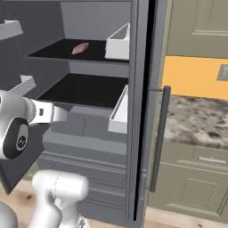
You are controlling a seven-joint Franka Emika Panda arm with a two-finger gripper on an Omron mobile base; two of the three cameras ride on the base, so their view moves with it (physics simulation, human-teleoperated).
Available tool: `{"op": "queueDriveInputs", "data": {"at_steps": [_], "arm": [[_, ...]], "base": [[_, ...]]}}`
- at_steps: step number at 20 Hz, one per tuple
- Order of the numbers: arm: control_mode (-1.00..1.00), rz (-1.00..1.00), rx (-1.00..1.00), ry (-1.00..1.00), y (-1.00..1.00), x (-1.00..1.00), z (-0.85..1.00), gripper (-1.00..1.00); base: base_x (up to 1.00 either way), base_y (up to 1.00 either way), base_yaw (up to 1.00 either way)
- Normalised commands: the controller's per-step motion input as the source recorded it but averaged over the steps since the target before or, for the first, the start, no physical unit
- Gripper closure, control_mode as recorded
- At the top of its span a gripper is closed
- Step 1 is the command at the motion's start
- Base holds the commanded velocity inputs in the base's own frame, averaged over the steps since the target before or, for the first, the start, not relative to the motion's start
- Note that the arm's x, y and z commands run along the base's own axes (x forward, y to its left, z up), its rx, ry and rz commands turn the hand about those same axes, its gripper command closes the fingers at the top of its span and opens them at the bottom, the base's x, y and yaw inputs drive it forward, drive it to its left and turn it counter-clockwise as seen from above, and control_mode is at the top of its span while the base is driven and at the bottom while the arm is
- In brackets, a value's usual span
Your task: Gather the carrot and squash from the fridge and place them on a tray on the dining counter. Then gather the steak and fish from the fridge and place them on the other tray.
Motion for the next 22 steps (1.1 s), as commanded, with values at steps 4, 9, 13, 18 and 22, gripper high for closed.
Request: {"op": "queueDriveInputs", "data": {"at_steps": [4,9,13,18,22], "arm": [[1.00,0.00,0.00,0.00,0.00,0.00,0.00,-1.00],[1.00,0.00,0.00,0.00,0.00,0.00,0.00,-1.00],[1.00,0.00,0.00,0.00,0.00,0.00,0.00,-1.00],[1.00,0.00,0.00,0.00,0.00,0.00,0.00,-1.00],[-1.00,-0.01,0.01,0.00,0.14,0.10,0.02,-1.00]], "base": [[0.53,0.23,-0.08],[0.54,0.23,-0.12],[0.57,0.31,-0.12],[0.57,0.38,-0.13],[0.22,0.22,-0.05]]}}
